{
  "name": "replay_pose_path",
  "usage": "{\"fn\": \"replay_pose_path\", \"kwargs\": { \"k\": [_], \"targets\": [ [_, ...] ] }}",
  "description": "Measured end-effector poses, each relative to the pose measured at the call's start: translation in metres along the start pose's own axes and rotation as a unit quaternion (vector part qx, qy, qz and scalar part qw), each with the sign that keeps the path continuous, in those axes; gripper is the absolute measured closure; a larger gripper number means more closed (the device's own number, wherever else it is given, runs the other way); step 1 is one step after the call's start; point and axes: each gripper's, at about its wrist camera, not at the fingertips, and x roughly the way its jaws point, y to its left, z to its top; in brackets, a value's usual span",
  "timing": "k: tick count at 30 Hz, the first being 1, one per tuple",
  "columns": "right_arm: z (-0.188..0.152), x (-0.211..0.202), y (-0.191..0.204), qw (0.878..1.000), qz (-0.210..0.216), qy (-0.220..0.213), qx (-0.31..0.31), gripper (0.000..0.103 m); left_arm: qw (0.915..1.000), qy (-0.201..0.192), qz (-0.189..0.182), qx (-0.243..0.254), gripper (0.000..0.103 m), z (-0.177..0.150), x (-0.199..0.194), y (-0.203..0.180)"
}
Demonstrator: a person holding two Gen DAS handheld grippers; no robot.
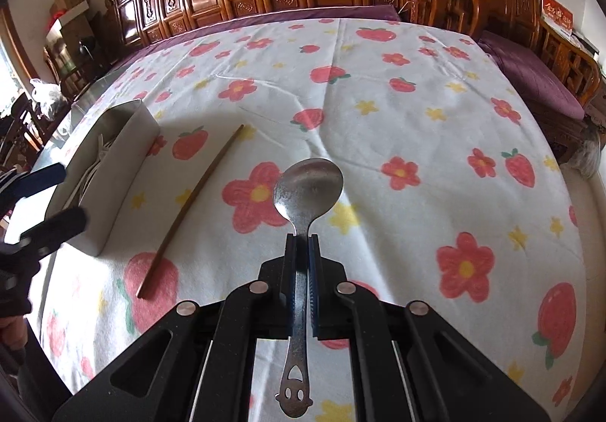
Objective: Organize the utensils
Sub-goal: 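Grasp the wooden chopstick with the left gripper while the right gripper holds the spoon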
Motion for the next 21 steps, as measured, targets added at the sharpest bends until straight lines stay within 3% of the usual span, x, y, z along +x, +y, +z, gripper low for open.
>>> {"fn": "replay_pose_path", "kwargs": {
  "k": [9,21],
  "targets": [
    [-0.014,0.001,-0.013,1.0,0.003,0.002,-0.002,0.096,0.999,0.044,-0.002,0.013,0.043,0.018,0.047,-0.013],
    [-0.021,0.005,-0.02,1.0,0.007,0.004,-0.003,0.096,0.9949,0.099,0.003,0.017,0.051,0.02,0.093,-0.019]
  ]
}}
